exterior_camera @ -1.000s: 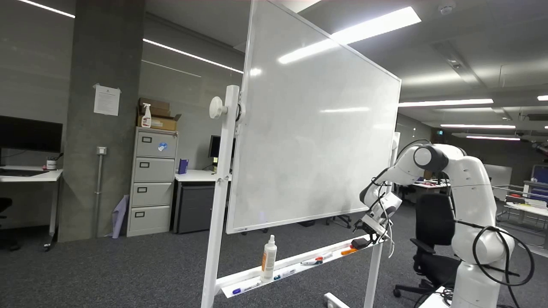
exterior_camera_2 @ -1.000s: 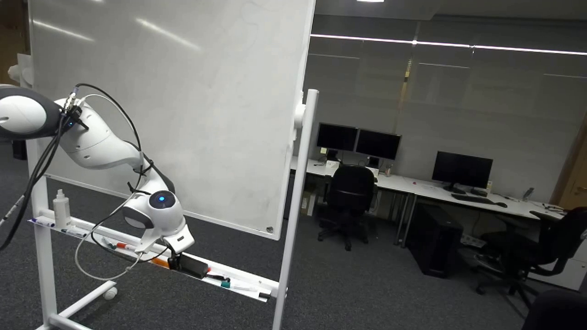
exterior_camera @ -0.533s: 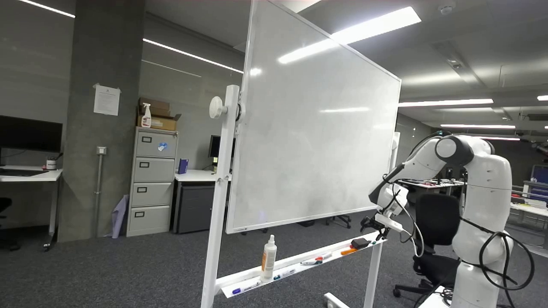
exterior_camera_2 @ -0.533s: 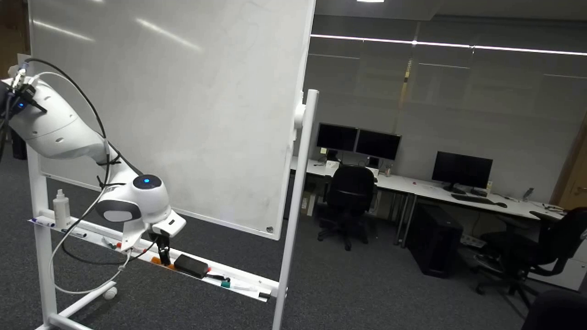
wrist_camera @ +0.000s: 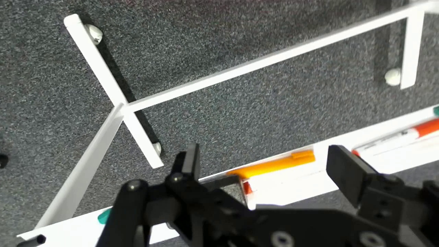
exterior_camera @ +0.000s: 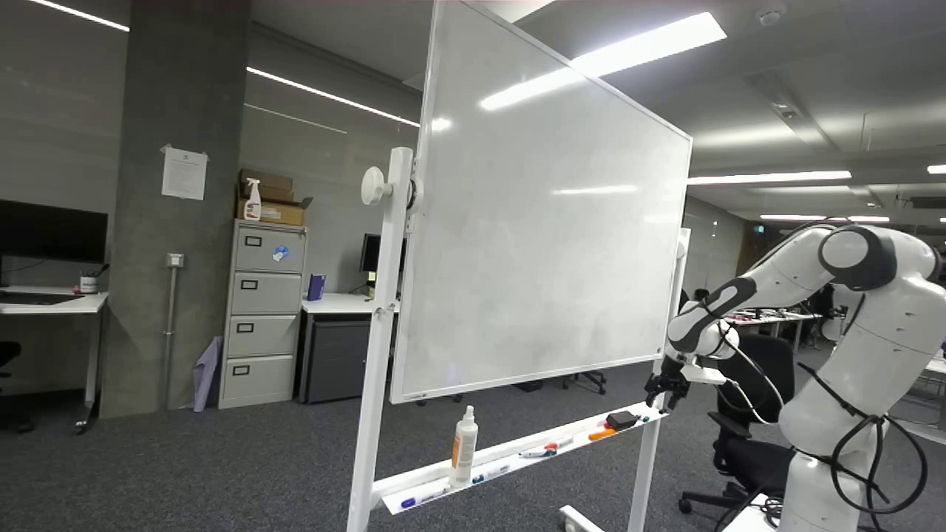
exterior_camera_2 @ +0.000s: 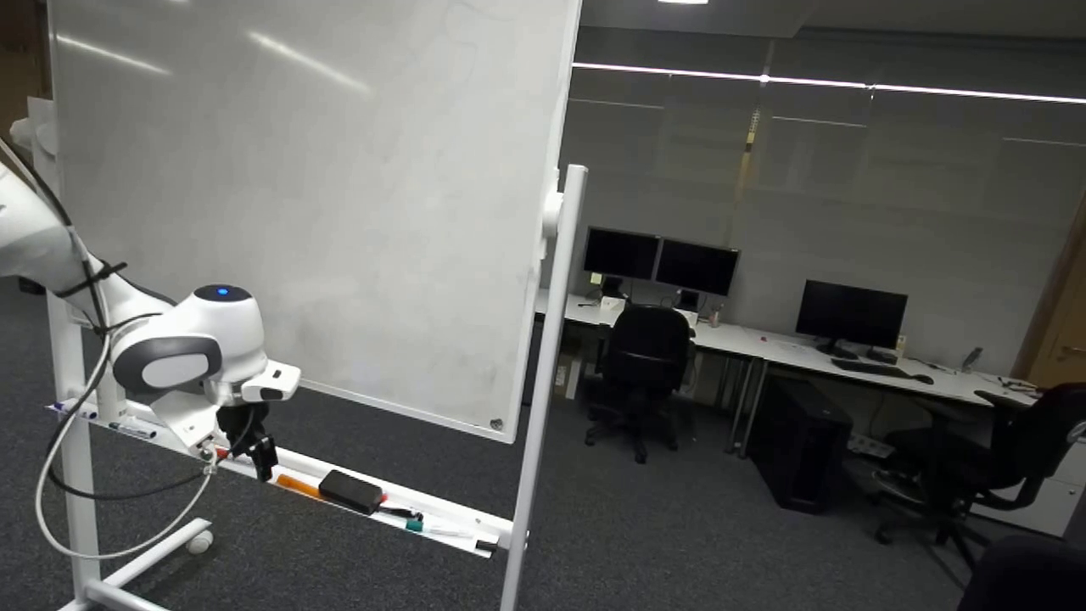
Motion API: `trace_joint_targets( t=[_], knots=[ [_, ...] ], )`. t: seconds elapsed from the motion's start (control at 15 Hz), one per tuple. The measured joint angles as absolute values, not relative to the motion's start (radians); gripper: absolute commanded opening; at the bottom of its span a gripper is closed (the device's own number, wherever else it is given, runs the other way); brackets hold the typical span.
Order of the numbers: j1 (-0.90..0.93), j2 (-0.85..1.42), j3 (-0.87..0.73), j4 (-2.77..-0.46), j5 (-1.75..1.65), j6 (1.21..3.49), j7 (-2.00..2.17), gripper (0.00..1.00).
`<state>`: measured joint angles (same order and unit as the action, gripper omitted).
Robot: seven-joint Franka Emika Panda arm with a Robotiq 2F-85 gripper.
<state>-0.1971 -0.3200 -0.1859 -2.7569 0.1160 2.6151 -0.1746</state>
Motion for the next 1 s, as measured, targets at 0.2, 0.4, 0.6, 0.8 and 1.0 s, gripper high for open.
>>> trace_joint_targets(
  t=[0.2,0.4,0.6,0.8,1.0],
  knots=[
    [-0.171,-0.493,-0.18,-2.755,0.063,2.387,-0.236,1.0],
    [-0.117,-0.667,-0.176,-2.743,0.06,2.162,-0.307,1.0],
    [-0.057,-0.803,-0.163,-2.721,0.06,2.005,-0.334,1.0],
    [-0.021,-0.89,-0.12,-2.697,0.049,1.976,-0.334,1.0],
    [0.004,-0.946,-0.07,-2.658,0.043,1.98,-0.329,1.0]
  ],
)
